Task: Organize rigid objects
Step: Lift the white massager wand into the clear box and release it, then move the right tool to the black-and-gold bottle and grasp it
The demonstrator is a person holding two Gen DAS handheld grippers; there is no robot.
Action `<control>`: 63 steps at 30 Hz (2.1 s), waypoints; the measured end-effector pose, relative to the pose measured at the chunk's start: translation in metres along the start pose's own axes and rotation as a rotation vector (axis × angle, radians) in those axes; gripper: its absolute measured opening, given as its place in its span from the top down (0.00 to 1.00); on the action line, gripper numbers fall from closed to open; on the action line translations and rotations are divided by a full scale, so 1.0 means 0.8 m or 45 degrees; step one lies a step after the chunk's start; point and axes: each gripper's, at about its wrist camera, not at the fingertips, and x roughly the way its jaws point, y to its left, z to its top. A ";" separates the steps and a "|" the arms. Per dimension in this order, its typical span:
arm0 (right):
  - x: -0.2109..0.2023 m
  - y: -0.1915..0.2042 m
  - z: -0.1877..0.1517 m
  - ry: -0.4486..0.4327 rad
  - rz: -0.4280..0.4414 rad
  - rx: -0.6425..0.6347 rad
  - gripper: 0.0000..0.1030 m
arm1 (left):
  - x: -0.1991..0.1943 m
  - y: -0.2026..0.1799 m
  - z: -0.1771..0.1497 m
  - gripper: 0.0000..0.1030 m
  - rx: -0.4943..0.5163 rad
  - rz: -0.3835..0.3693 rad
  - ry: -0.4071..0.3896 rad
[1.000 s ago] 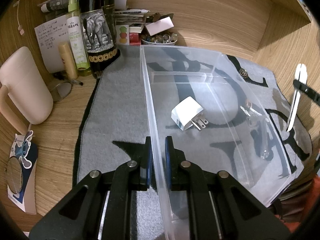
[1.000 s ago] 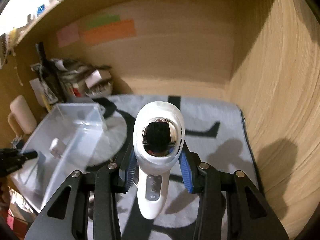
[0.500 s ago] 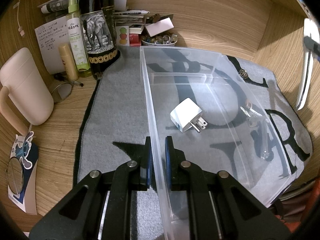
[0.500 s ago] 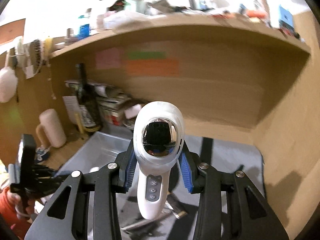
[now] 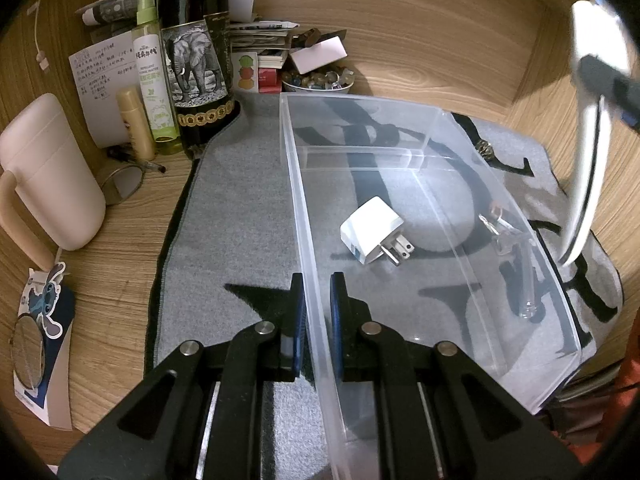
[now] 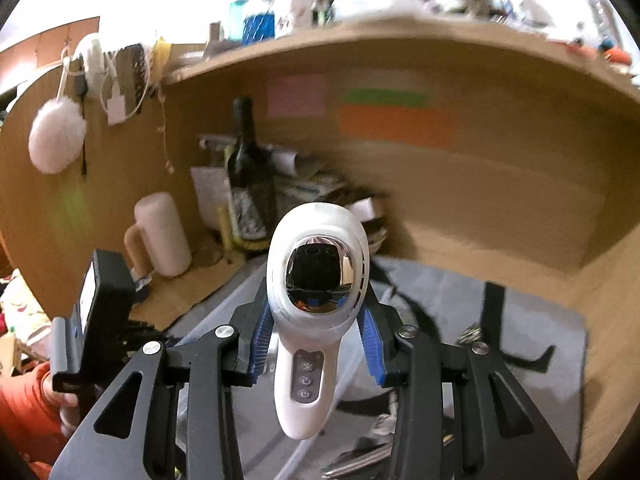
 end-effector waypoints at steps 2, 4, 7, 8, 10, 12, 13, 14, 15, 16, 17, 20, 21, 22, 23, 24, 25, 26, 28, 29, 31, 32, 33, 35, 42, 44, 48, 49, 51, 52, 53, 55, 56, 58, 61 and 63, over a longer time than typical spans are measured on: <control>0.013 0.003 -0.008 0.046 0.010 -0.002 0.65 | 0.000 -0.001 0.000 0.90 -0.002 -0.003 -0.001; 0.028 0.004 -0.014 0.092 0.020 0.003 0.65 | 0.000 -0.001 0.001 0.90 -0.003 -0.005 -0.002; 0.047 0.004 -0.023 0.154 0.024 0.008 0.65 | 0.000 0.000 0.000 0.90 -0.003 -0.010 -0.004; 0.054 0.004 -0.025 0.175 0.027 0.011 0.65 | 0.000 0.000 0.000 0.90 -0.003 -0.011 -0.005; 0.064 0.004 -0.030 0.211 0.030 0.013 0.65 | 0.001 0.000 0.000 0.90 -0.002 -0.014 -0.007; 0.073 0.004 -0.035 0.241 0.029 0.009 0.65 | 0.001 0.000 0.000 0.90 -0.004 -0.015 -0.007; 0.077 0.004 -0.037 0.257 0.027 0.005 0.65 | 0.000 0.001 -0.001 0.90 -0.004 -0.015 -0.007; 0.081 0.004 -0.038 0.273 0.026 0.001 0.65 | 0.000 0.001 -0.001 0.90 -0.004 -0.016 -0.008; 0.085 0.005 -0.040 0.289 0.026 -0.005 0.65 | 0.000 0.000 0.000 0.90 -0.005 -0.017 -0.008; 0.090 0.005 -0.041 0.306 0.028 -0.011 0.65 | 0.000 0.001 -0.001 0.90 -0.005 -0.017 -0.009; 0.094 0.006 -0.043 0.323 0.027 -0.017 0.65 | 0.000 0.001 -0.001 0.90 -0.005 -0.017 -0.009; 0.104 0.006 -0.046 0.362 0.022 -0.027 0.65 | 0.000 0.001 -0.001 0.90 -0.005 -0.019 -0.009; 0.107 0.006 -0.047 0.374 0.020 -0.030 0.65 | 0.000 0.001 -0.001 0.90 -0.005 -0.019 -0.009; 0.110 0.007 -0.047 0.386 0.018 -0.034 0.65 | 0.000 0.001 -0.001 0.90 -0.005 -0.020 -0.009; 0.112 0.006 -0.048 0.398 0.021 -0.035 0.65 | 0.001 0.001 -0.001 0.90 -0.005 -0.021 -0.009; 0.115 0.006 -0.049 0.412 0.024 -0.034 0.65 | 0.001 0.001 0.000 0.90 -0.004 -0.022 -0.009; 0.117 0.007 -0.050 0.425 0.025 -0.036 0.64 | 0.001 0.000 0.000 0.90 -0.003 -0.022 -0.009; 0.118 0.008 -0.050 0.426 0.018 -0.046 0.64 | 0.000 0.001 -0.001 0.90 -0.003 -0.023 -0.010; 0.120 0.011 -0.050 0.434 0.011 -0.066 0.64 | 0.001 0.001 0.000 0.90 -0.003 -0.023 -0.011; 0.121 0.013 -0.049 0.437 0.010 -0.075 0.64 | 0.001 0.002 0.000 0.90 -0.002 -0.024 -0.011; 0.123 0.016 -0.050 0.443 0.005 -0.099 0.64 | 0.001 0.001 0.000 0.90 -0.003 -0.025 -0.011; 0.124 0.017 -0.050 0.447 0.003 -0.108 0.64 | 0.001 0.002 -0.001 0.90 -0.003 -0.024 -0.011; 0.126 0.019 -0.051 0.453 0.001 -0.117 0.64 | 0.001 0.001 0.000 0.90 -0.004 -0.024 -0.011; 0.127 0.023 -0.053 0.460 -0.007 -0.139 0.64 | 0.001 0.001 0.000 0.90 -0.003 -0.024 -0.011; 0.121 0.025 -0.052 0.425 -0.011 -0.140 0.59 | 0.001 0.001 -0.001 0.90 -0.003 -0.026 -0.010; 0.116 0.025 -0.049 0.412 -0.012 -0.141 0.59 | 0.000 0.002 -0.001 0.90 -0.004 -0.025 -0.012; 0.101 0.023 -0.040 0.366 -0.015 -0.134 0.58 | 0.000 0.002 -0.001 0.90 -0.004 -0.024 -0.011; 0.097 0.023 -0.037 0.351 -0.018 -0.133 0.56 | 0.000 0.003 -0.001 0.90 -0.002 -0.025 -0.011; 0.086 0.022 -0.032 0.315 -0.029 -0.132 0.48 | 0.000 0.002 0.000 0.90 0.000 -0.021 -0.010; 0.080 0.021 -0.028 0.290 -0.036 -0.133 0.43 | 0.001 0.002 0.000 0.90 0.000 -0.020 -0.010; 0.075 0.020 -0.026 0.271 -0.042 -0.132 0.40 | 0.001 0.003 0.000 0.90 0.001 -0.020 -0.010; 0.062 0.017 -0.020 0.230 -0.055 -0.126 0.37 | 0.001 0.002 0.001 0.90 0.001 -0.018 -0.009; 0.056 0.015 -0.017 0.213 -0.061 -0.123 0.32 | 0.001 0.003 0.000 0.90 0.000 -0.019 -0.010; 0.043 0.010 -0.013 0.164 -0.087 -0.115 0.25 | 0.001 0.002 0.000 0.90 0.002 -0.017 -0.010; 0.025 0.001 -0.008 0.111 -0.127 -0.109 0.23 | 0.001 0.003 0.000 0.90 0.002 -0.016 -0.009; 0.016 -0.006 -0.006 0.087 -0.157 -0.099 0.22 | 0.001 0.004 0.000 0.90 0.002 -0.016 -0.009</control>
